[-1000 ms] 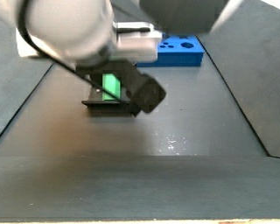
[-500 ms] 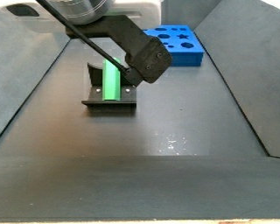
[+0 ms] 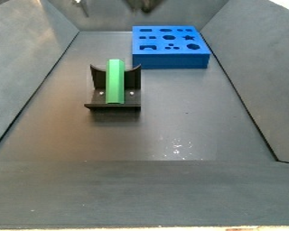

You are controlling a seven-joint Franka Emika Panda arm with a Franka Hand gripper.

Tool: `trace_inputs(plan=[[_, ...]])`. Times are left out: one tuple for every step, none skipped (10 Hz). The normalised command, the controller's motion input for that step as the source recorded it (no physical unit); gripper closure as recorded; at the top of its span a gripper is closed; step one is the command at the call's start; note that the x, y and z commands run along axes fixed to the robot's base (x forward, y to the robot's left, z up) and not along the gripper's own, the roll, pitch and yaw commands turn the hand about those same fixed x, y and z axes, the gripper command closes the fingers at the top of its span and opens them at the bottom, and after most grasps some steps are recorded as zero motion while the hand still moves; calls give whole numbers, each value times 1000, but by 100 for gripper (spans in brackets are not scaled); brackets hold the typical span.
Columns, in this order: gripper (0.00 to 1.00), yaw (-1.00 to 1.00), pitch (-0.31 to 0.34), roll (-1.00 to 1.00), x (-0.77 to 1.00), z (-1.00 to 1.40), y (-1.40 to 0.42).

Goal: Pick up the hexagon object. Move up. Place the hexagon object on the fixture. Regrasp the hexagon object. Move to above the board. Insert the hexagon object.
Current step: Regrasp the hexagon object.

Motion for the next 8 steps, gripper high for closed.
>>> trace_inputs(plan=[[0,15,11,1000,-43,60,-421],[0,15,9,1000,-37,35,-228],[0,16,5,1000,-40,23,-52],[0,16,-1,1000,-37,8,4],[0,16,-4,1000,-34,3,1],[0,17,-13,1000,-41,11,-14],[0,18,-16,1000,-42,14,-15],[0,19,-24,1000,-39,13,-21]])
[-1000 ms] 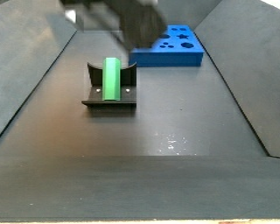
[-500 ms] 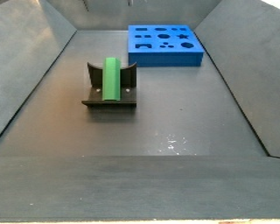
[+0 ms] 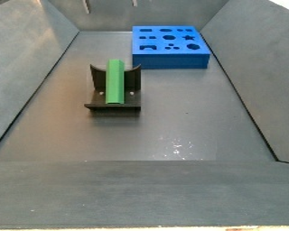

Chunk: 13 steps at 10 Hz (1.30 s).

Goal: Pick up the hexagon object. Move up. Place the hexagon object on the fixture. Regrasp the hexagon object. Move to above the board. Insert the hexagon object.
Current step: Regrasp the hexagon object.

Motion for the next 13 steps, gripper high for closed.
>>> trace_inputs(plan=[[0,20,-29,1000,-35,8,-19],[0,20,-33,1000,-36,5,-17],[0,21,-33,1000,-34,9,-17],[0,21,-29,1000,-26,17,-19],[0,21,-27,1000,-19,20,-20],[0,21,-19,1000,3,1,-25],[0,22,-17,1000,15,-5,-24],[0,24,-1,1000,29,-9,-28],[0,25,5,1000,39,-10,-27],[0,28,27,1000,52,-16,-33],[0,36,57,1000,71,-18,-36],[0,49,91,1000,82,-14,-38],[0,59,115,845,91,-14,-43]])
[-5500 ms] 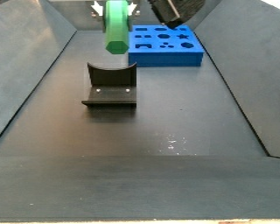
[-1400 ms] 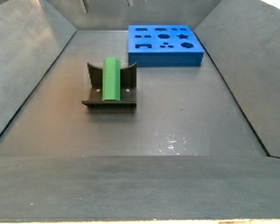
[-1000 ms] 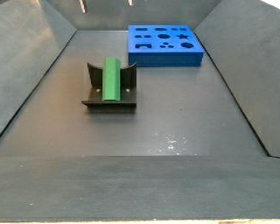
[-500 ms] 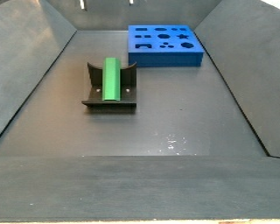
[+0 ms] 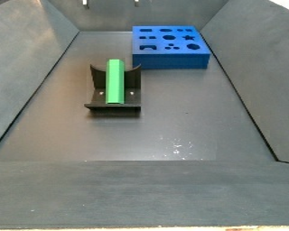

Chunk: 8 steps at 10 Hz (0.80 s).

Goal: Pick up the hexagon object. Move up. Place the hexagon object on the fixture. Regrasp the hexagon object. Move to above the board. Insert the hexagon object.
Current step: Regrasp the hexagon object.

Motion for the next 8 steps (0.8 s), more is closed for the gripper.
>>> trace_inputs(plan=[[0,81,132,587,104,-20,-44],[0,100,139,400,103,-21,-46],[0,126,126,234,94,-9,-30],[0,106,137,201,35,-1000,75],[0,123,107,180,40,-1000,74],[0,143,75,155,51,-1000,64],[0,150,49,123,62,-1000,60],[0,147,9,95,75,-1000,58]])
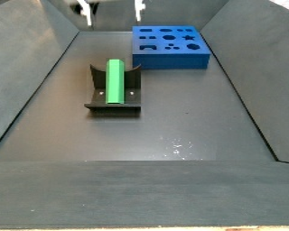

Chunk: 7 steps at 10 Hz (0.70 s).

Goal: Pick up the hexagon object. Move up. Place the hexagon object on the fixture. Regrasp the hexagon object. Move to above the board. Insert the hexagon object.
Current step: Regrasp the hexagon object.

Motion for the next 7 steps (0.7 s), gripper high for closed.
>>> trace_inputs(plan=[[0,139,-24,82,85,-1000,52],[0,117,-65,77,96,-1000,48],[0,94,-87,76,104,-1000,44],[0,77,-97,75,107,-1000,41],[0,34,-101,74,121,-1000,33],[0,10,-96,72,124,-949,29],[0,-10,-80,75,110,-807,19]])
